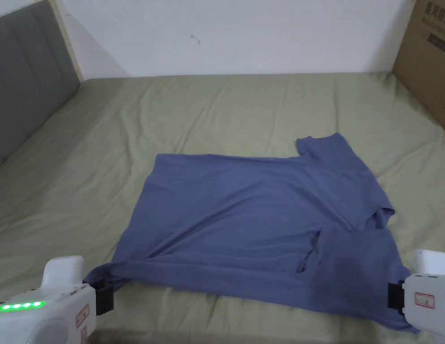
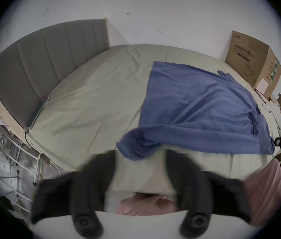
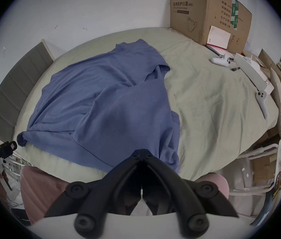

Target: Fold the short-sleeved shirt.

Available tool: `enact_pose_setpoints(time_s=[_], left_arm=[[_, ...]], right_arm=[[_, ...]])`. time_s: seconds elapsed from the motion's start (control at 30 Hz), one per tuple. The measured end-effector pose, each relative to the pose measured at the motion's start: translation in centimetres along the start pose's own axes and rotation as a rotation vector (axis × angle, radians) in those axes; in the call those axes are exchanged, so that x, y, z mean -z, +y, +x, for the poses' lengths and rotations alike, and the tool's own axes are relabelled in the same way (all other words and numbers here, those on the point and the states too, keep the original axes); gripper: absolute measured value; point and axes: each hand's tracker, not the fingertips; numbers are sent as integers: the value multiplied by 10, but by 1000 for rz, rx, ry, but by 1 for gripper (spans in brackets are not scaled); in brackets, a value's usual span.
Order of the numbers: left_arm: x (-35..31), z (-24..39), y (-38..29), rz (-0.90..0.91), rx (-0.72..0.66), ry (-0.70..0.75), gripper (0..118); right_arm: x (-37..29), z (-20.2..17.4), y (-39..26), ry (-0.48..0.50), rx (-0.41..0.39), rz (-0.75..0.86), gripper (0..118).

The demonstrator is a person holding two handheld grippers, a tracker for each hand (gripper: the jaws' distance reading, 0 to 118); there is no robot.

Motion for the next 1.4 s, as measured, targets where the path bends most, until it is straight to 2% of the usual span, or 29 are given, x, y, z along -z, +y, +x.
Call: enact_pose_setpoints(time_s=[0.03, 0.23, 0.27, 0.3, 0.33, 0.37, 0.47, 0.57, 0.6, 0.67, 0.7, 0.73, 0.83, 0.87, 0.93, 0.97, 1.03, 1.17, 1.4], left_arm=[[11, -7, 4, -5, -12, -6, 106], [54, -25, 30, -36, -124, -28, 102], [61, -26, 32, -48, -139, -44, 94], [65, -25, 33, -72, -160, -54, 72], [70, -25, 33, -98, -163, -68, 16], [72, -22, 32, -111, -147, -68, 2], [72, -2, 25, -125, -28, -21, 2], [61, 1, 34, -108, -69, -55, 2], [58, 1, 35, -94, -78, -55, 2], [53, 2, 37, -93, -81, -50, 2], [56, -3, 39, -94, -77, -49, 2], [55, -3, 39, -92, -69, -51, 2], [53, -3, 38, -91, -56, -43, 2], [53, -2, 38, -91, -59, -41, 2], [54, -2, 37, -100, -62, -33, 2], [55, -2, 37, -104, -58, -28, 2], [54, -1, 37, -109, -47, -21, 2], [52, -1, 39, -108, -38, -16, 2], [43, 2, 66, -87, -8, -1, 2]], right_arm=[[1, 0, -1, 0, 3, -7, 0], [3, 3, -4, -1, 35, -31, 0], [4, 3, -5, -1, 36, -35, 0], [4, 3, -6, -4, 37, -41, 0], [5, 3, -7, -9, 37, -49, 0], [4, 4, -8, -12, 40, -52, 0], [2, 8, -9, -10, 56, -57, 0], [-1, 12, -8, -13, 62, -49, 0], [-3, 14, -8, -11, 61, -42, 5], [-4, 17, -7, -9, 54, -35, 61], [-5, 17, -6, -10, 48, -34, 83], [-4, 17, -6, -17, 44, -29, 88], [5, 21, -1, -15, 41, -30, 85], [12, 22, 1, -8, 46, -48, 72], [28, 25, 1, -3, 55, -127, 2], [32, 24, -1, 14, 36, -126, 2], [37, 21, -6, -40, 13, -154, 2], [30, 35, 4, 0, 82, -115, 2], [6, 36, 39, 26, 99, -70, 2]])
